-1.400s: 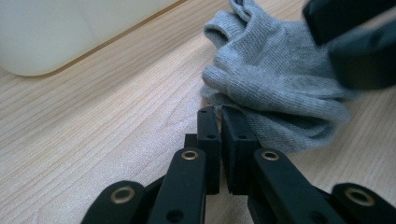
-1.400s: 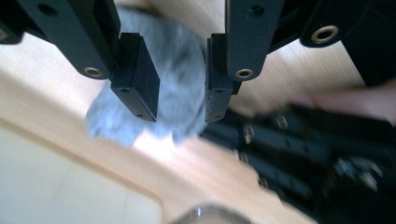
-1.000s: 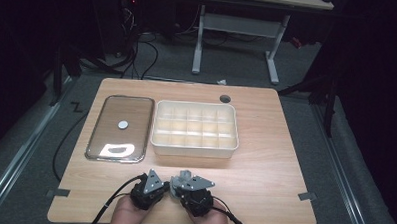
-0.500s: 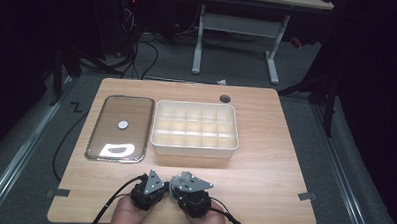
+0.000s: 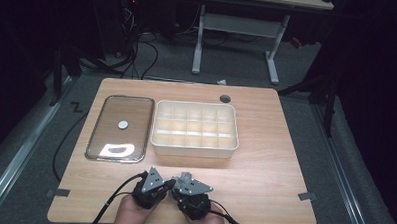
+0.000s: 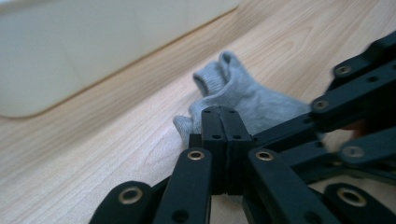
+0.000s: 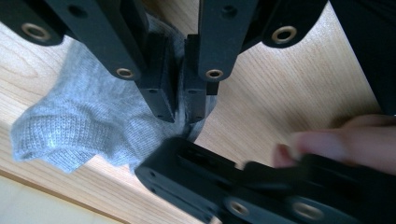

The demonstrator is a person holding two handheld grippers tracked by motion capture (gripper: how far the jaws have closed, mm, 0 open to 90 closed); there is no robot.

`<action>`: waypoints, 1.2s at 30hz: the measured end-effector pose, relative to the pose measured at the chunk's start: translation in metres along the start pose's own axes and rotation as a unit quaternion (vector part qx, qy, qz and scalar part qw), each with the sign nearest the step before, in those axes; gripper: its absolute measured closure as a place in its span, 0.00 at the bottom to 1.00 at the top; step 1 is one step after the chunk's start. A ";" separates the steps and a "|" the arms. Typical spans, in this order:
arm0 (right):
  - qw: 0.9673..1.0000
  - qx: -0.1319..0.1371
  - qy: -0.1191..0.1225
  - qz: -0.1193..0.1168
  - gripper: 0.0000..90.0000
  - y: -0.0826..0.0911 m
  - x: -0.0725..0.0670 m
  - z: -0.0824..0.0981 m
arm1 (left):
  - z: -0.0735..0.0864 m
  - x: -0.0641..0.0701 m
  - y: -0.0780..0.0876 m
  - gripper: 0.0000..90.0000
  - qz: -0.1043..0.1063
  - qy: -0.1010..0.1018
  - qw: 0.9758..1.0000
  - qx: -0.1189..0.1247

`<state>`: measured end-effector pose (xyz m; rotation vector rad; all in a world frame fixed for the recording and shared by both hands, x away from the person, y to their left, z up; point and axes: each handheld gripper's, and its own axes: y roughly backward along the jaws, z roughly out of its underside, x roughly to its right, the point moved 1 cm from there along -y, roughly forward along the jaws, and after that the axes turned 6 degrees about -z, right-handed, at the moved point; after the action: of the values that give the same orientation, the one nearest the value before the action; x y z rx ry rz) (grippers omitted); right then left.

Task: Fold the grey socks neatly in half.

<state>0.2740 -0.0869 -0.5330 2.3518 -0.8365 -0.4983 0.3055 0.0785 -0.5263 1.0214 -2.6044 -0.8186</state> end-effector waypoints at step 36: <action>0.999 0.009 -0.023 0.021 0.90 0.018 0.025 0.014 | 0.009 0.015 -0.005 0.97 0.005 -0.029 0.999 -0.018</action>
<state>0.2773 -0.1205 -0.5362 2.3428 -0.9123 -0.5301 0.2940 0.0693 -0.5362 0.9896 -2.6297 -0.9033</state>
